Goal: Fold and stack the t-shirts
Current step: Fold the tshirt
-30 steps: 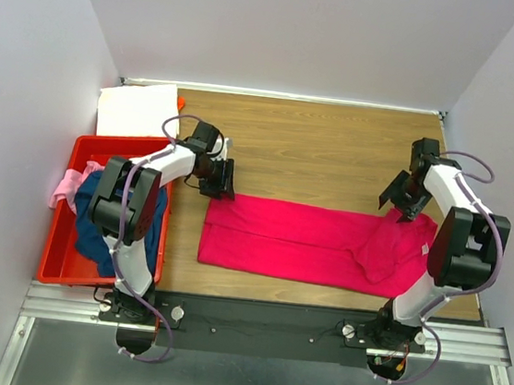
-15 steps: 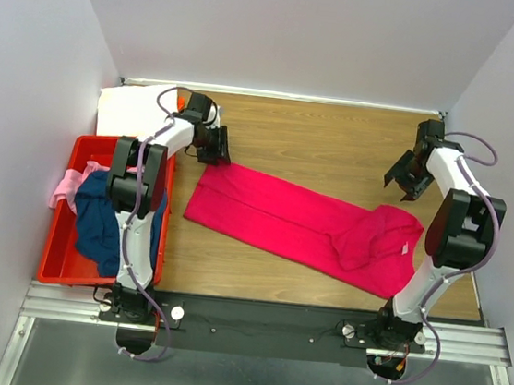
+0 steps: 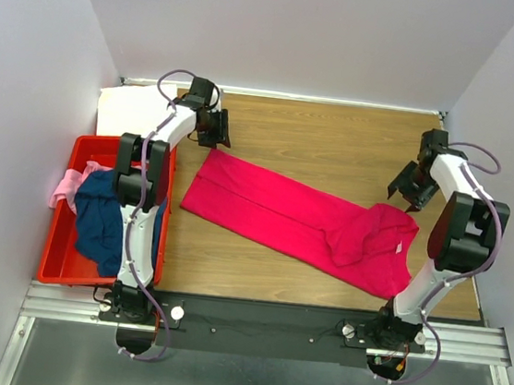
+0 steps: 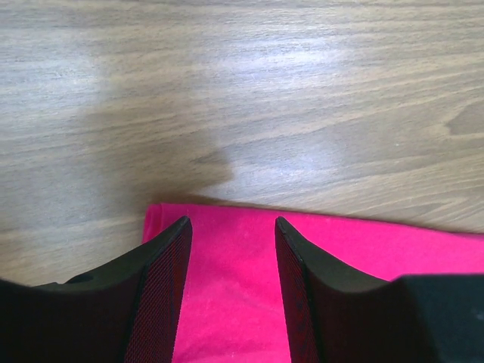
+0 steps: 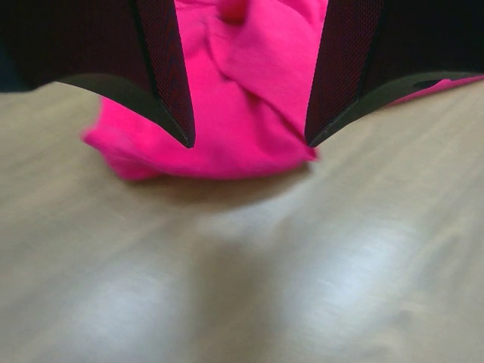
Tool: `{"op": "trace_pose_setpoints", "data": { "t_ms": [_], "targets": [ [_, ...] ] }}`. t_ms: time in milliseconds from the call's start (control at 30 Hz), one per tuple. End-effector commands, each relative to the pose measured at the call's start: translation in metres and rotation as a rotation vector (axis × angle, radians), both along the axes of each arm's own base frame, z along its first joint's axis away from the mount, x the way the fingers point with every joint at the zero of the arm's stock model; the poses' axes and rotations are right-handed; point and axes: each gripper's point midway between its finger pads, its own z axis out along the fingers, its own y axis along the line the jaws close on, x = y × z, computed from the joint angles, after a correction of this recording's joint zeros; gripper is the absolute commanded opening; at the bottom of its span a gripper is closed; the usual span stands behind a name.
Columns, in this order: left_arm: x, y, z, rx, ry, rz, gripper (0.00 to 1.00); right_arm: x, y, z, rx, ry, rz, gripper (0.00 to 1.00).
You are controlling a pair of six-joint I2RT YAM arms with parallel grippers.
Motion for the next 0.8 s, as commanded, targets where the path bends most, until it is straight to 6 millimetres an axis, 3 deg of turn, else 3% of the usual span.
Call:
{"op": "trace_pose_setpoints", "data": {
  "t_ms": [0, 233, 467, 767],
  "targets": [
    [-0.005, 0.000, 0.029, 0.004, -0.035, 0.011, 0.56, -0.031, -0.033, 0.014, -0.073, 0.020, -0.040, 0.67],
    [-0.025, -0.024, 0.008, -0.027, 0.025, -0.027, 0.56, -0.051, -0.064, 0.005, -0.051, 0.053, -0.087, 0.66],
    [-0.037, -0.027, -0.011, -0.035, 0.074, -0.035, 0.56, -0.046, -0.066, -0.001, -0.001, 0.052, -0.061, 0.60],
    [-0.043, -0.027, -0.016, -0.037, 0.084, -0.037, 0.56, -0.070, -0.057, -0.003, 0.016, 0.072, -0.039, 0.53]
  ]
}}
